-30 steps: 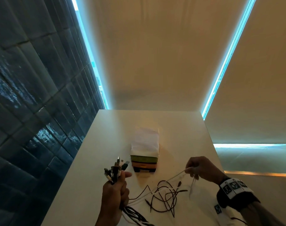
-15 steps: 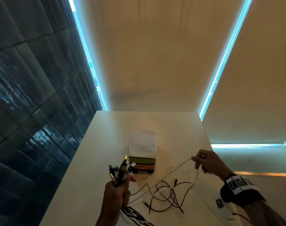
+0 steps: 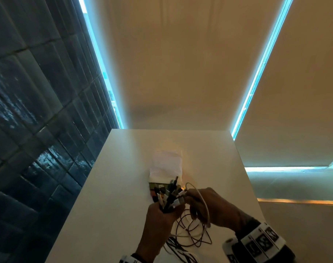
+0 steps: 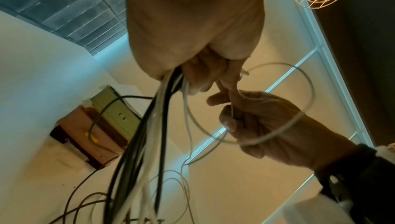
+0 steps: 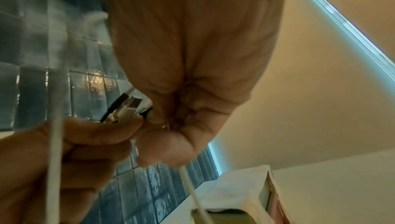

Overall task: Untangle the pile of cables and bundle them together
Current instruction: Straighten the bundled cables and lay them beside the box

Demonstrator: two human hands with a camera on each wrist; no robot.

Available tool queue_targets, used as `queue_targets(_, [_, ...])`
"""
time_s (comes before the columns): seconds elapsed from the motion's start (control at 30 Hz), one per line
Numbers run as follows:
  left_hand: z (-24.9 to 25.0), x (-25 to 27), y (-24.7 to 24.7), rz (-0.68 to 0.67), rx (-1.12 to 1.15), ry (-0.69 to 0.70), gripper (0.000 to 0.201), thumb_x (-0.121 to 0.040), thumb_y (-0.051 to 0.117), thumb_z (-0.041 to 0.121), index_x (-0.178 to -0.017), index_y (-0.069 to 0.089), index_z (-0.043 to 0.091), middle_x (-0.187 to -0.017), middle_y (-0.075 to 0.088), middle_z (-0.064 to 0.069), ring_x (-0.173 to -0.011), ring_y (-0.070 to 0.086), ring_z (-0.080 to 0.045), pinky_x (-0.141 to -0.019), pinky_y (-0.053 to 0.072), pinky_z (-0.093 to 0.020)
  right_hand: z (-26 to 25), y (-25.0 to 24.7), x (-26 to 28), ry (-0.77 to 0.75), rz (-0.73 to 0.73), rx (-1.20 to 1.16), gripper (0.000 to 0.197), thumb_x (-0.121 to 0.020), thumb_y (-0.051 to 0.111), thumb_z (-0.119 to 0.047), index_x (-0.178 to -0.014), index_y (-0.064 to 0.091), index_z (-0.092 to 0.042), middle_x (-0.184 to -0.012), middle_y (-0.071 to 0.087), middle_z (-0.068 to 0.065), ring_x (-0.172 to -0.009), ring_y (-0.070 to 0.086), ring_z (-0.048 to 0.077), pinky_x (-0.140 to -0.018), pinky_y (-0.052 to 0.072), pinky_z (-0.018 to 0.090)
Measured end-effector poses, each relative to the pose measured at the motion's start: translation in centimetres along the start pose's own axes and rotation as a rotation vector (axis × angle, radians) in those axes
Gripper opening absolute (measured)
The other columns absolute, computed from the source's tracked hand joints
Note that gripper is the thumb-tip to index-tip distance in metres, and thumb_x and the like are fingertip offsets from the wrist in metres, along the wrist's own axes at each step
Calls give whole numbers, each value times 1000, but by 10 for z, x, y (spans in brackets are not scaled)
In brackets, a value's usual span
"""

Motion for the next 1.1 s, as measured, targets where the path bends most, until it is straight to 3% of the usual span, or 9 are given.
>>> queue_targets(0.07, [-1, 3, 0, 8, -6, 14, 7, -79, 77, 16, -84, 72, 14, -53, 65, 7, -51, 59, 0, -53, 45, -12, -7, 3, 0, -47, -19, 13, 27, -101, 46, -15, -89, 56, -37, -66, 62, -16, -53, 56, -1, -55, 47, 14])
queue_targets(0.13, [-2, 3, 0, 13, 9, 29, 12, -79, 76, 14, -90, 72, 14, -63, 71, 5, -60, 65, -3, -57, 49, -13, -6, 8, -1, -75, -24, 16, 19, -101, 46, -13, -97, 64, -20, -72, 63, -18, -57, 56, 1, -57, 47, 16])
queue_targets(0.2, [-4, 2, 0, 18, 30, 30, 11, -80, 74, 12, -90, 73, 8, -53, 66, 6, -50, 61, -3, -51, 45, -11, -2, 15, -3, -97, -26, 44, 19, -101, 46, -13, -107, 63, -9, -79, 62, -25, -64, 58, -3, -60, 46, 13])
queue_targets(0.37, [-16, 4, -9, 29, 138, -51, 12, -82, 71, 9, -73, 65, 6, -41, 47, 5, -34, 36, -6, -38, 31, -18, 2, 31, -9, -138, -64, 96, 18, -101, 48, -22, -107, 65, -18, -82, 59, -22, -74, 59, -3, -69, 49, 15])
queue_targets(0.5, [-30, 6, -28, 89, 459, -151, 20, -78, 64, 19, -79, 58, -1, -45, 26, -1, -35, 20, -10, -35, 19, -18, 57, 9, -1, 58, -7, 254, 17, -98, 53, -29, -95, 65, -17, -73, 57, -16, -65, 58, -6, -64, 49, 15])
queue_targets(0.63, [-36, 6, -47, 124, 546, -152, 25, -77, 61, 20, -84, 54, -3, -45, 22, 0, -33, 17, -9, -34, 18, -16, 100, -33, 19, 166, 136, 224, 18, -96, 57, -25, -79, 59, -24, -66, 57, -8, -54, 56, -1, -51, 42, 11])
queue_targets(0.8, [-42, 8, -50, 130, 605, -166, 20, -82, 58, 20, -84, 58, 0, -45, 22, 0, -34, 18, -8, -34, 19, -15, 139, -58, 24, 232, 255, 238, 16, -94, 60, -23, -79, 61, -20, -69, 64, -4, -58, 60, 3, -52, 45, 16])
queue_targets(1.0, [-31, 13, -45, 49, 787, -165, 34, -67, 78, 21, -85, 60, -1, -43, 23, 2, -30, 20, -6, -33, 19, -15, 186, -68, 34, 325, 415, 175, 18, -92, 62, -12, -74, 62, -11, -66, 66, 4, -60, 64, 14, -55, 55, 36])
queue_targets(1.1, [-27, 16, -45, 32, 830, -152, 43, -55, 87, 32, -76, 61, 4, -43, 23, 2, -29, 20, -7, -31, 21, -15, 192, -71, 36, 353, 520, 88, 18, -89, 65, -10, -72, 67, -15, -65, 68, 0, -48, 62, 16, -48, 50, 25])
Point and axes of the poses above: each hand's wrist, its own x-axis away from the middle knuckle, its own y-axis out of the palm, z = x × y, the point moved 10 cm from there along -x, towards the middle knuckle
